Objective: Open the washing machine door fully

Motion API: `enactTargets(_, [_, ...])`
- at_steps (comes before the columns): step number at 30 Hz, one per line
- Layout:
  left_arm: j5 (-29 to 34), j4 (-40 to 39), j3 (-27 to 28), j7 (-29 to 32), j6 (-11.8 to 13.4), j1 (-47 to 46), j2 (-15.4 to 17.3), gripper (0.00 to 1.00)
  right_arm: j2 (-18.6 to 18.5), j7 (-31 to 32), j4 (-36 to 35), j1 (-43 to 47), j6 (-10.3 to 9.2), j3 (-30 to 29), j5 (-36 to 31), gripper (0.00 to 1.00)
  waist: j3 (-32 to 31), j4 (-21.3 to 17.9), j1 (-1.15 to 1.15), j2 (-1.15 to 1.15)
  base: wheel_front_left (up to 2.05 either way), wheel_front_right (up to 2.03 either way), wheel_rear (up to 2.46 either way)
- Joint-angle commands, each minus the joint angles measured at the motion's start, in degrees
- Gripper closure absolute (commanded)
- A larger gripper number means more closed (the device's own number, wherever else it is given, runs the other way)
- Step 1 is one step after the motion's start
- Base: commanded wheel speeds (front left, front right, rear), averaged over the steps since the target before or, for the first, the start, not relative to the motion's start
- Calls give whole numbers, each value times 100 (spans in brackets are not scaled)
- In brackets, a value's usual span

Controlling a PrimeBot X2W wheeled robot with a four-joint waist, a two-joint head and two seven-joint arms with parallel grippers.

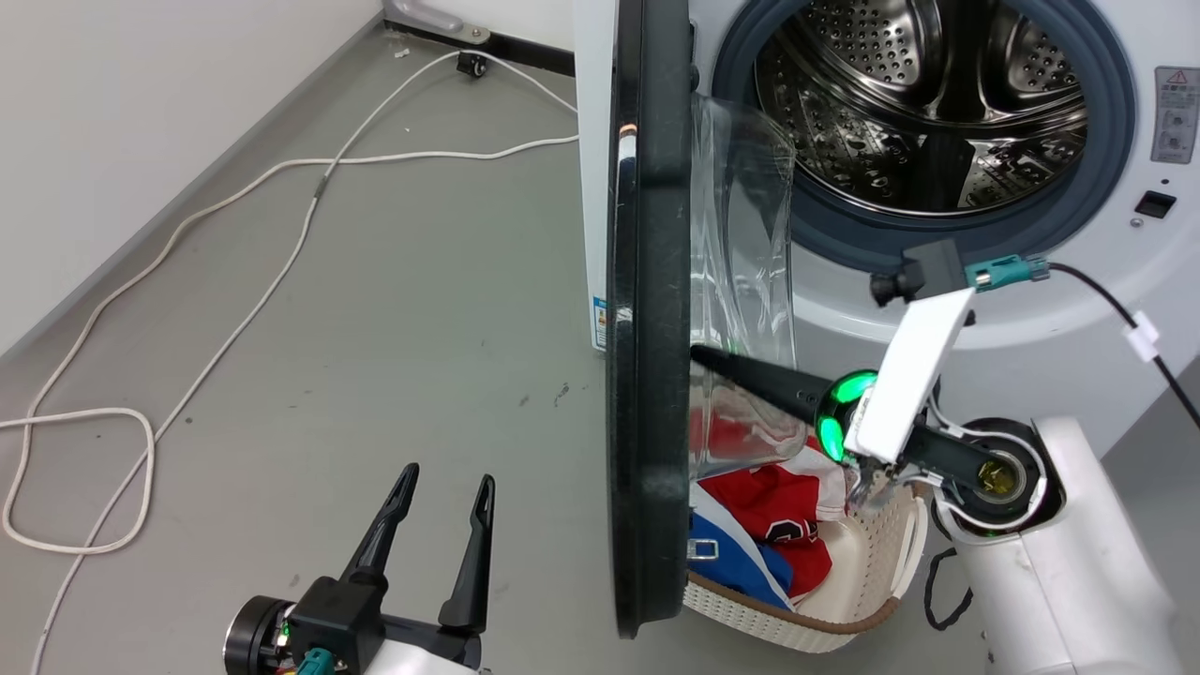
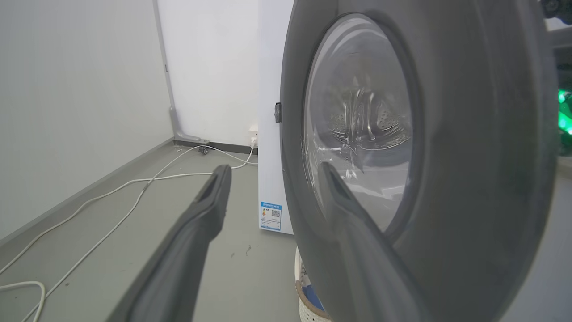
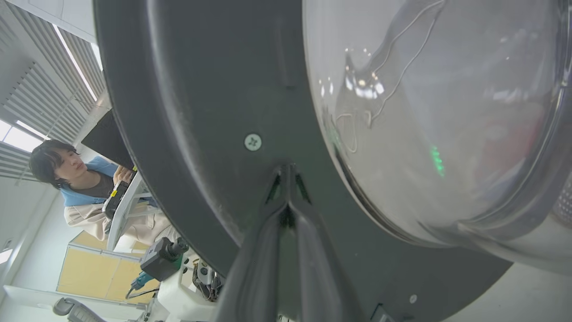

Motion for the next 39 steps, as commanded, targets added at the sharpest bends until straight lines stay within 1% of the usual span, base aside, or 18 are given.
enactTargets(1, [-13,-3,33,-14,3,-74,-3,0,-13,-178,-101,-10,0,-50,-114,100,-5,-38,0,0,0,0,0])
enactTargets(4, [-37,-40,68,-14,15,-121,-3,0,-198,-704,-372,54,0,-48,-516,100,24,-102,0,0,0,0,0])
enactTargets(6, [-49,-67,100,-14,25,-131,-4,0,-400,-1120,-612,152,0,1,-839,100,54,-144,0,0,0,0,0])
enactTargets(9, [-82,-99,166,-14,46,-164,-3,0,-729,-2049,-985,237,0,32,-1362,100,100,-222,0,0,0,0,0])
enactTargets(12, [-113,-99,247,-14,54,-167,-4,0,-1343,-3150,-1136,334,-1,347,-2384,100,126,-307,0,0,0,0,0])
enactTargets(15, [-119,-72,266,-14,45,-149,-3,0,-1705,-4171,-976,544,-1,484,-3269,100,112,-355,0,0,0,0,0])
enactTargets(16, [-119,-72,266,-14,45,-149,-3,0,-1705,-4171,-976,544,-1,484,-3269,100,112,-355,0,0,0,0,0])
enactTargets(17, [-114,-72,279,-14,48,-138,-3,0,-1761,-4489,-904,629,-1,435,-3539,100,103,-377,0,0,0,0,0])
enactTargets(18, [-121,-67,272,-14,44,-113,-5,0,-1809,-4993,-730,852,-1,312,-4068,100,95,-414,0,0,0,0,0])
enactTargets(19, [-121,-67,272,-14,44,-113,-5,0,-1809,-4993,-730,852,-1,312,-4068,100,95,-414,0,0,0,0,0])
enactTargets(22, [-109,-47,239,-14,30,-93,-3,0,-1593,-5587,-511,1253,-1,3,-4740,100,74,-470,0,0,0,0,0])
enactTargets(23, [-108,-52,252,-14,42,-58,-3,0,-1330,-5830,-412,1504,-1,-286,-5037,56,57,-518,0,0,0,0,0])
enactTargets(24, [-108,-52,252,-14,42,-58,-3,0,-1330,-5830,-412,1504,-1,-286,-5037,56,57,-518,0,0,0,0,0])
enactTargets(25, [-112,-47,264,-14,47,-28,-3,0,-1219,-5906,-385,1625,-1,-402,-5214,0,52,-550,0,0,0,0,0])
enactTargets(28, [-81,-6,281,-14,25,43,-5,0,-778,-6044,-312,1951,-1,-736,-5565,0,30,-621,0,0,0,0,0])
enactTargets(31, [-75,34,305,-14,3,98,-3,0,-432,-6132,-343,2264,-2,-1032,-5990,0,8,-657,0,0,0,0,0])
enactTargets(34, [-82,60,335,-14,-28,125,-3,0,-218,-6175,-396,2501,-2,-1300,-6371,0,8,-673,0,0,0,0,0])
enactTargets(39, [-80,127,354,-14,-40,117,-4,0,-20,-6177,-685,2739,-2,-1607,-6471,0,28,-707,0,0,0,0,0])
